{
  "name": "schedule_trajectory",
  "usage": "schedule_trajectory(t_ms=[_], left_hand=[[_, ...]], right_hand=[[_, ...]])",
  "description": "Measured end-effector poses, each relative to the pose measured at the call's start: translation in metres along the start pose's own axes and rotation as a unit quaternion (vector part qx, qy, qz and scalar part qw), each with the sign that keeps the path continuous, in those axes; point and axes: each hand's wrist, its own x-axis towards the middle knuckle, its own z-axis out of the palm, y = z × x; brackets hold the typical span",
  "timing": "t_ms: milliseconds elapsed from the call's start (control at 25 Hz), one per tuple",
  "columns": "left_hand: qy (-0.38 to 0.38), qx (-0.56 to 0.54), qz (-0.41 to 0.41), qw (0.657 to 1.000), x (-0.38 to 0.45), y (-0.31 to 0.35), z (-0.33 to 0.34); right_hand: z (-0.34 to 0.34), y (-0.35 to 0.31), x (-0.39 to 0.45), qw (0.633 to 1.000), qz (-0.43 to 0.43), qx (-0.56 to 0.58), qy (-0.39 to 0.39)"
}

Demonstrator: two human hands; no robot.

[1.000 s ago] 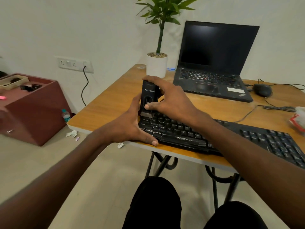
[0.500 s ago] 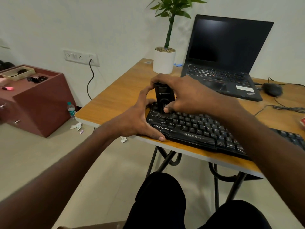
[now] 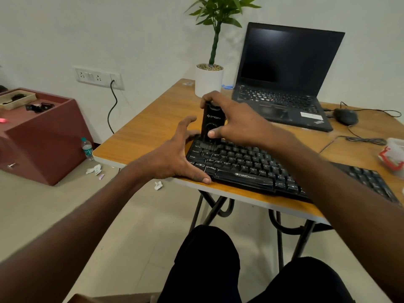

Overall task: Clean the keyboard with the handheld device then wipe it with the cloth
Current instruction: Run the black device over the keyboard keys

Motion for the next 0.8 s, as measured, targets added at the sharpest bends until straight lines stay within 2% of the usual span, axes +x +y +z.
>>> schedule_trajectory(t_ms=[80,200,320,440,640,720,800], left_hand=[[-0.001,0.001,-0.004,1.0,0.0,0.001,-0.001],[0.001,0.006,-0.008,1.0,0.0,-0.001,-0.002],[-0.001,0.004,-0.003,1.0,0.001,0.0,-0.001],[-0.002,-0.001,0.004,1.0,0.002,-0.002,0.0],[0.001,0.007,0.0,1.0,0.001,-0.003,-0.001],[-0.002,0.009,-0.002,1.0,0.001,-0.003,-0.001],[-0.007,0.014,0.0,1.0,0.002,-0.003,-0.001]], right_hand=[[-0.002,0.006,-0.002,0.999,0.047,0.0,-0.013],[-0.023,0.012,-0.007,0.988,0.115,-0.088,-0.058],[-0.011,-0.003,-0.012,0.998,0.034,-0.049,0.008],[0.005,-0.01,-0.024,1.0,-0.027,0.002,-0.003],[-0.036,0.007,-0.036,0.979,0.062,-0.169,-0.094],[-0.031,0.0,-0.033,0.989,0.039,-0.132,-0.06],[-0.015,-0.011,-0.03,1.0,0.008,-0.012,-0.027]])
